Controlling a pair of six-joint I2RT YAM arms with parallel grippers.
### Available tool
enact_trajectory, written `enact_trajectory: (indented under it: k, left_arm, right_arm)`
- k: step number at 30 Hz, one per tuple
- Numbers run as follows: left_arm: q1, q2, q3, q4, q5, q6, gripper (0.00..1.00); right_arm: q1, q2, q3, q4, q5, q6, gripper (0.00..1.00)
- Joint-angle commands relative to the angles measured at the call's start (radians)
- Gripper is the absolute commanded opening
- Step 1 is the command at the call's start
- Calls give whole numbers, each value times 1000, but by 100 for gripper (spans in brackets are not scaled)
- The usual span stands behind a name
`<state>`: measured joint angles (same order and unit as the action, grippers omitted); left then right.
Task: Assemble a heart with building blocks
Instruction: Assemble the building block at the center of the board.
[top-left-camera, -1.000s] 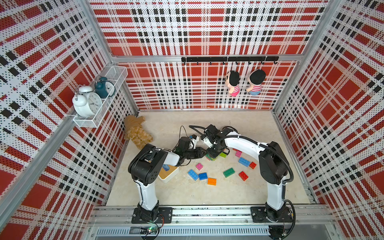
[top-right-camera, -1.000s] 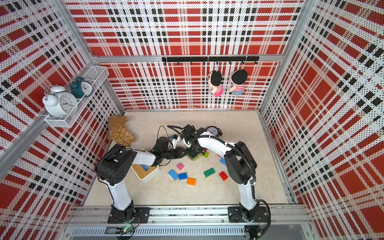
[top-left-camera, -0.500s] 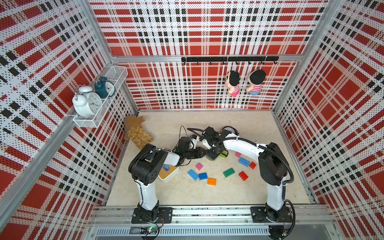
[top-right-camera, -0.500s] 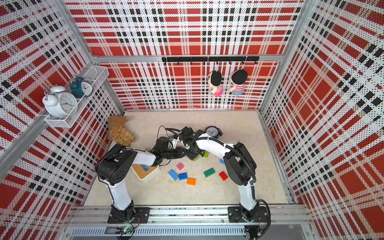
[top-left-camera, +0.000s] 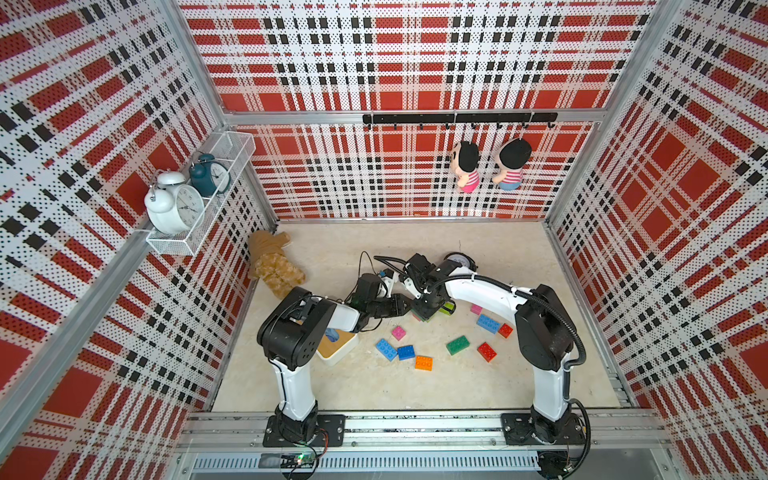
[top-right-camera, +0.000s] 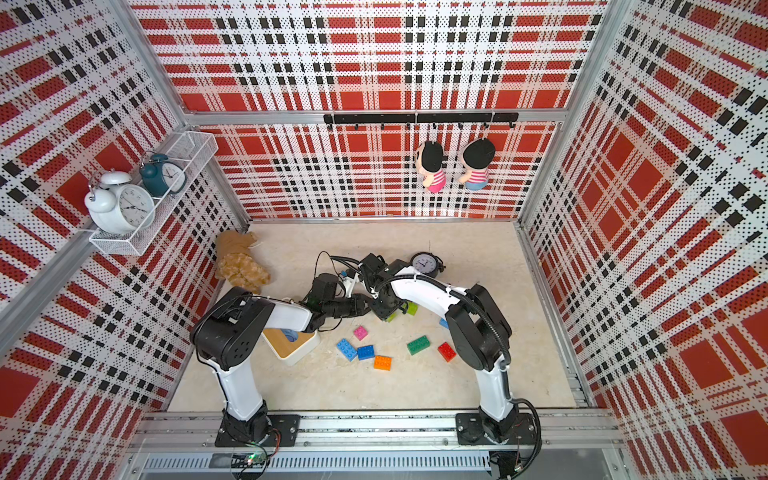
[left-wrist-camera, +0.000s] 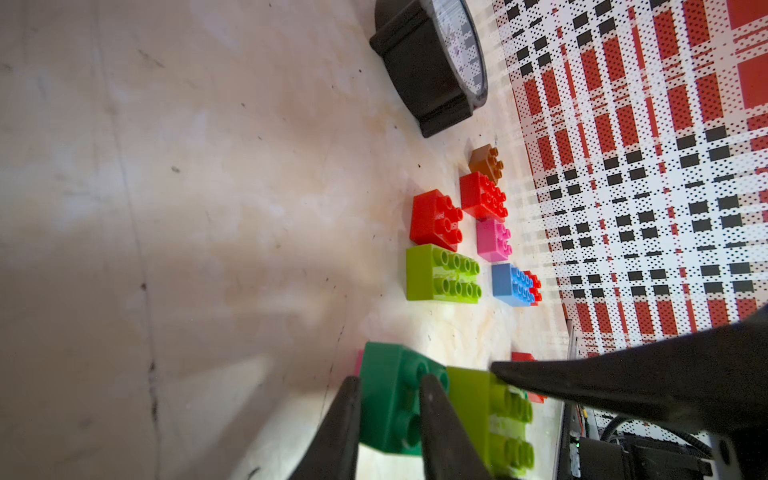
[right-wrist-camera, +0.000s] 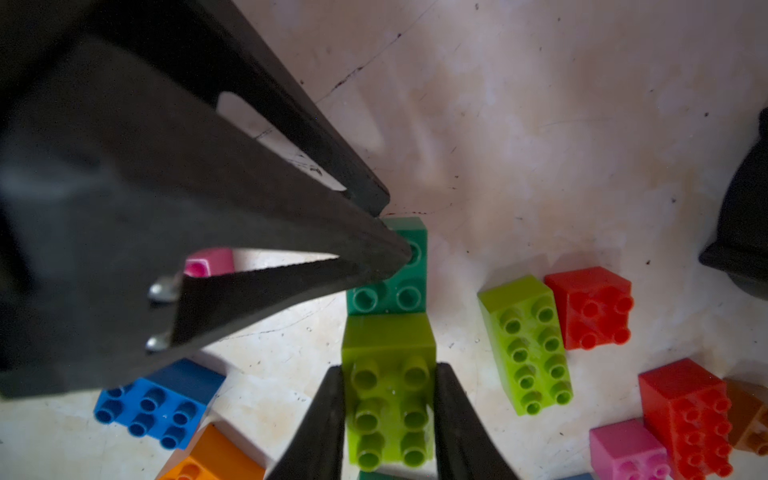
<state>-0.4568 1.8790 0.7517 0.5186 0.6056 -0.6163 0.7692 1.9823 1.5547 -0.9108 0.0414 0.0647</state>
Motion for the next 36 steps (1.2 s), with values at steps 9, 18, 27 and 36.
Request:
enact_trajectory:
  k: [9,18,27,36]
  left_arm:
    - [11,13,-41,-60,-43,20,28]
    - [12,-21,-22,-60,-42,6,38]
    - [9,-34,6,-60,-27,-3,43]
    - [-16,-47,34,-84,-21,7,43]
  right_arm:
    - [-11,-13,-21,-12,-2,1,42]
    - [-23,-145,-83,61,-73,-4,54]
    - [-78,-315,-217,155,-29,83,52]
    - [-103,-310,-246,178,7,151,49]
